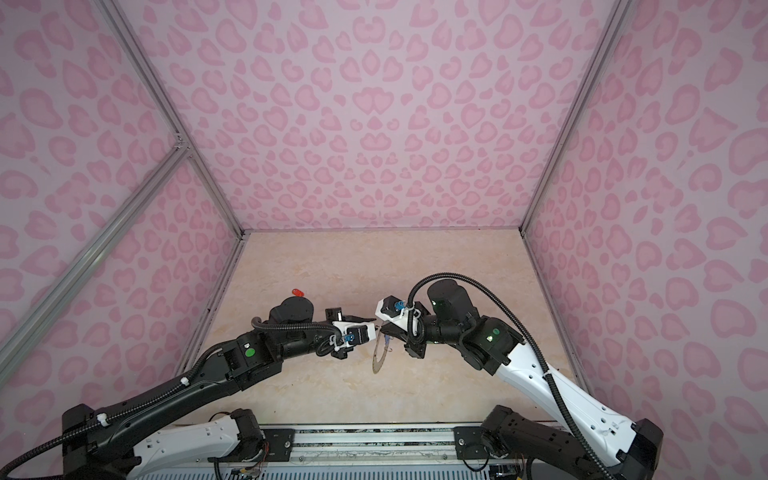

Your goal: Put the keys on the keyring

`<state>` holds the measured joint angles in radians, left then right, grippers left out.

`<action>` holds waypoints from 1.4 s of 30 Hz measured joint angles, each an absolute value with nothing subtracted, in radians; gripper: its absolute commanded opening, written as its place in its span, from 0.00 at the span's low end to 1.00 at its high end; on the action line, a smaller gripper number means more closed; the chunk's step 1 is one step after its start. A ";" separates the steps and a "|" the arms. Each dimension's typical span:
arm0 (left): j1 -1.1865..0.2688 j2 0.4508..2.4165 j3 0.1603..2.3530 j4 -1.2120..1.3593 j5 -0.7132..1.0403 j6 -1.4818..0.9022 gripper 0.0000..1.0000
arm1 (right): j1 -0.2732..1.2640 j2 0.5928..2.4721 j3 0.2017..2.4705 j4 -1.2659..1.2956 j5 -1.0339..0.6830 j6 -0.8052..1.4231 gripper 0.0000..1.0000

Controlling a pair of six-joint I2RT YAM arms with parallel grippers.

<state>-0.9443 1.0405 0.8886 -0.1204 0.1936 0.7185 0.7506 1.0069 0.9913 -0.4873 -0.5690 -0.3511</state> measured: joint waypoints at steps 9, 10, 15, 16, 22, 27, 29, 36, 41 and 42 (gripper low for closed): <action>-0.955 1.056 0.900 -0.131 0.191 0.727 0.19 | 0.755 1.022 1.000 -0.496 -0.574 -0.352 0.00; -0.956 1.058 0.902 -0.132 0.191 0.730 0.18 | 0.757 1.024 1.004 -0.500 -0.573 -0.352 0.00; -0.957 1.066 0.905 -0.141 0.212 0.733 0.05 | 0.764 1.028 1.009 -0.507 -0.554 -0.362 0.00; -0.957 1.068 0.905 -0.143 0.213 0.733 0.03 | 0.766 1.028 1.010 -0.511 -0.550 -0.369 0.00; -0.955 1.069 0.908 -0.159 0.244 0.719 0.03 | 0.771 1.020 1.006 -0.519 -0.529 -0.388 0.21; -0.909 1.048 0.893 -0.149 0.294 0.647 0.03 | 0.773 0.953 0.961 -0.460 -0.479 -0.400 0.28; -0.887 1.031 0.877 -0.124 0.315 0.609 0.03 | 0.772 0.921 0.930 -0.434 -0.447 -0.400 0.28; -0.858 0.999 0.820 -0.018 0.368 0.496 0.03 | 0.778 0.854 0.835 -0.340 -0.374 -0.377 0.26; -0.850 0.990 0.795 0.048 0.380 0.437 0.03 | 0.795 0.835 0.825 -0.275 -0.329 -0.377 0.23; -0.850 0.989 0.793 0.057 0.382 0.429 0.03 | 0.799 0.834 0.825 -0.265 -0.329 -0.378 0.22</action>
<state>-0.8501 0.9894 0.7925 0.0574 0.3817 0.4294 0.7986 0.8337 0.8246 -0.2646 -0.3286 -0.3782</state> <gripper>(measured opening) 0.050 0.231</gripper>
